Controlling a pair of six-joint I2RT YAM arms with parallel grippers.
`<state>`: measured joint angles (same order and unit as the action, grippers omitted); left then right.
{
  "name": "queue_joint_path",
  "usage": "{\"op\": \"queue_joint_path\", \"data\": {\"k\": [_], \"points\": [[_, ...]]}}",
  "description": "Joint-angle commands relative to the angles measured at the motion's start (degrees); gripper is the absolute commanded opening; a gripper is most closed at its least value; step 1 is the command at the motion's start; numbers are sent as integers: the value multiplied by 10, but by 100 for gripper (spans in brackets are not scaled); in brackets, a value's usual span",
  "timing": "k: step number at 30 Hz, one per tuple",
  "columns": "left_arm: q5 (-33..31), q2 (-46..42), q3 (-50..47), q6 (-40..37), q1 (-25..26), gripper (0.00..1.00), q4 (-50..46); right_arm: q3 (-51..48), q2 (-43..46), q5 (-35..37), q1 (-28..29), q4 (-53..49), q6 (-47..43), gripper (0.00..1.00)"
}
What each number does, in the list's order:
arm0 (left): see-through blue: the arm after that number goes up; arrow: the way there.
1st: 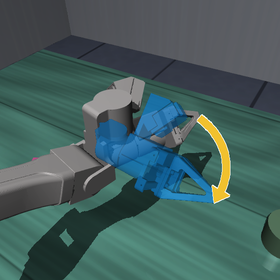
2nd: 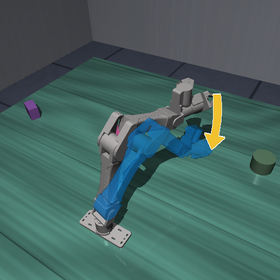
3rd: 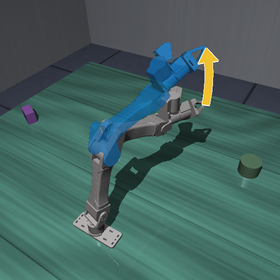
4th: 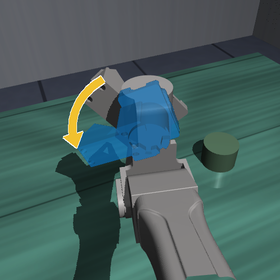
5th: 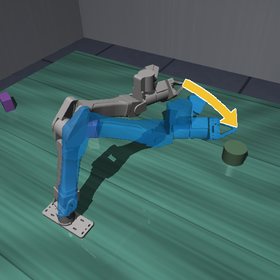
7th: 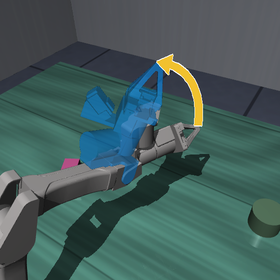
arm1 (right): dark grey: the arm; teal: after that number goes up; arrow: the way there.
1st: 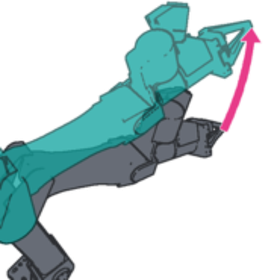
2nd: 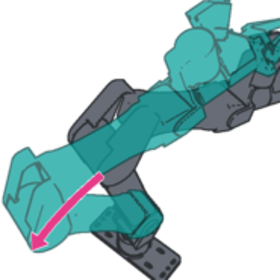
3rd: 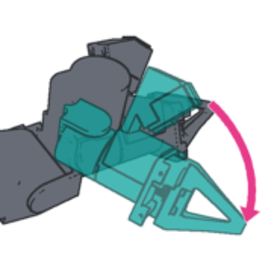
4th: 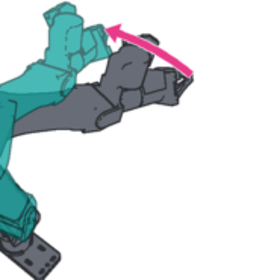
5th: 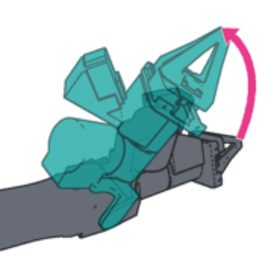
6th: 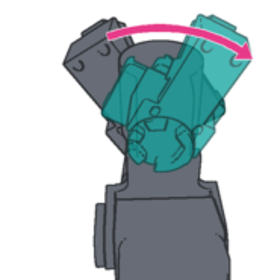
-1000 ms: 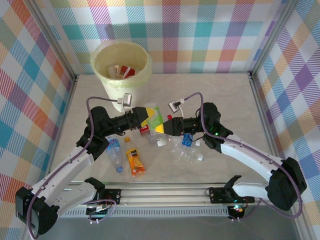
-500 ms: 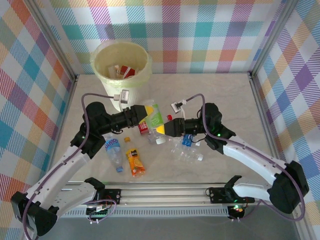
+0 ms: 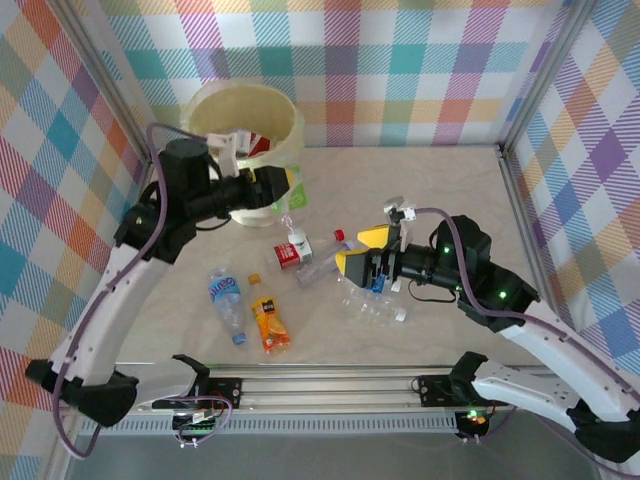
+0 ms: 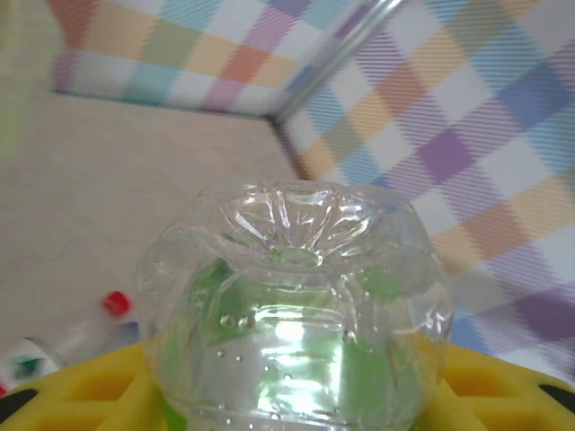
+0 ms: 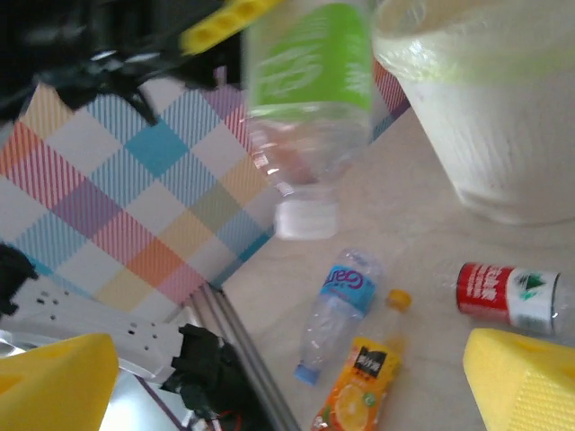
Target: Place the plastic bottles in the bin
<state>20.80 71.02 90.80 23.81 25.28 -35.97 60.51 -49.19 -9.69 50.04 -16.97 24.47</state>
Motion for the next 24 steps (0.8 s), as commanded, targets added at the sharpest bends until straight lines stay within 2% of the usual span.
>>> {"op": "queue_joint_path", "data": {"k": [1, 8, 11, 14, 24], "points": [[-78, 31, 87, -94, -17, 53, -91, 40, -10, 176, 69, -67, -100, 99], [-146, 121, 235, -130, -59, 54, -93, 78, -80, 364, 206, -54, -175, 100], [-182, 161, 293, -143, -77, 55, -88, 90, -111, 423, 249, -46, -204, 100], [-231, 200, 336, -167, -87, 55, -71, 87, -122, 440, 266, -27, -213, 100], [-284, 346, 445, -216, -129, 56, -52, 84, -120, 455, 277, -38, -204, 100]]}}
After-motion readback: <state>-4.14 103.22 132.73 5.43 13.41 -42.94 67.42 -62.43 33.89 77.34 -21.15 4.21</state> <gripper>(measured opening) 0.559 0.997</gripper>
